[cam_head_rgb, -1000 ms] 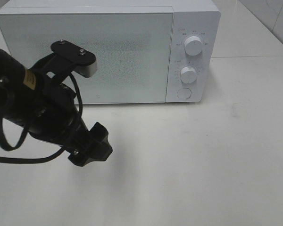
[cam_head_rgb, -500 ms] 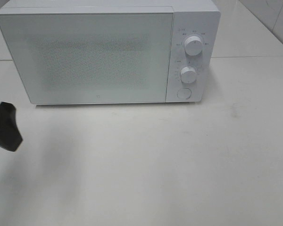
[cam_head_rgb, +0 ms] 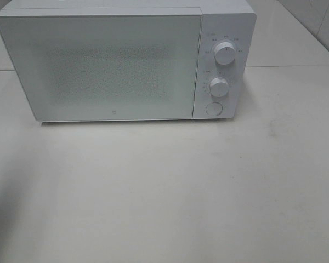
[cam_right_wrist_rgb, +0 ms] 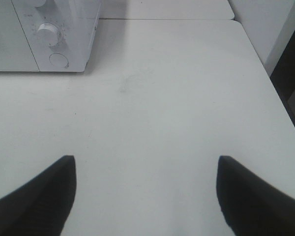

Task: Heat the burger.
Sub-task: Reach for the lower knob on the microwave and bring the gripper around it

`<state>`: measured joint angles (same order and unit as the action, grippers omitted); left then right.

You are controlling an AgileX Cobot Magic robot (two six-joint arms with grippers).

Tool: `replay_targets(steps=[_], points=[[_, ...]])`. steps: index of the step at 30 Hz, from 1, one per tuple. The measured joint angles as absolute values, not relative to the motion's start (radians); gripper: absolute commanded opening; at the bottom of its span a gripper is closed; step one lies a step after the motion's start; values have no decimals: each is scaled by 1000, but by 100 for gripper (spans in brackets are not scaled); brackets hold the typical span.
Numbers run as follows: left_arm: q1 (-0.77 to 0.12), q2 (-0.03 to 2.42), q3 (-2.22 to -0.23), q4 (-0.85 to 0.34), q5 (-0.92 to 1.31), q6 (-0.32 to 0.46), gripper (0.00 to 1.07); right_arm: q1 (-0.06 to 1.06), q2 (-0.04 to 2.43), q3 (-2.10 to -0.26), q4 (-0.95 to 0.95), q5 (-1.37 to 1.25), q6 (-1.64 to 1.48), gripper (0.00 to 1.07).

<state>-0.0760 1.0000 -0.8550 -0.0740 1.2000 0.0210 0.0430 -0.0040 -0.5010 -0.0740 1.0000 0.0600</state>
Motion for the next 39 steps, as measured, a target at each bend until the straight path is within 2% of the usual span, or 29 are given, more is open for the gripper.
replay_targets(steps=[12, 22, 39], points=[[-76, 704, -676, -74, 1205, 0, 97, 43, -4, -501, -74, 1000, 60, 76], [-76, 429, -531, -72, 1100, 0, 97, 43, -4, -501, -74, 1000, 60, 76], [-76, 103, -524, -94, 1082, 0, 97, 43, -4, -501, -74, 1000, 60, 76]])
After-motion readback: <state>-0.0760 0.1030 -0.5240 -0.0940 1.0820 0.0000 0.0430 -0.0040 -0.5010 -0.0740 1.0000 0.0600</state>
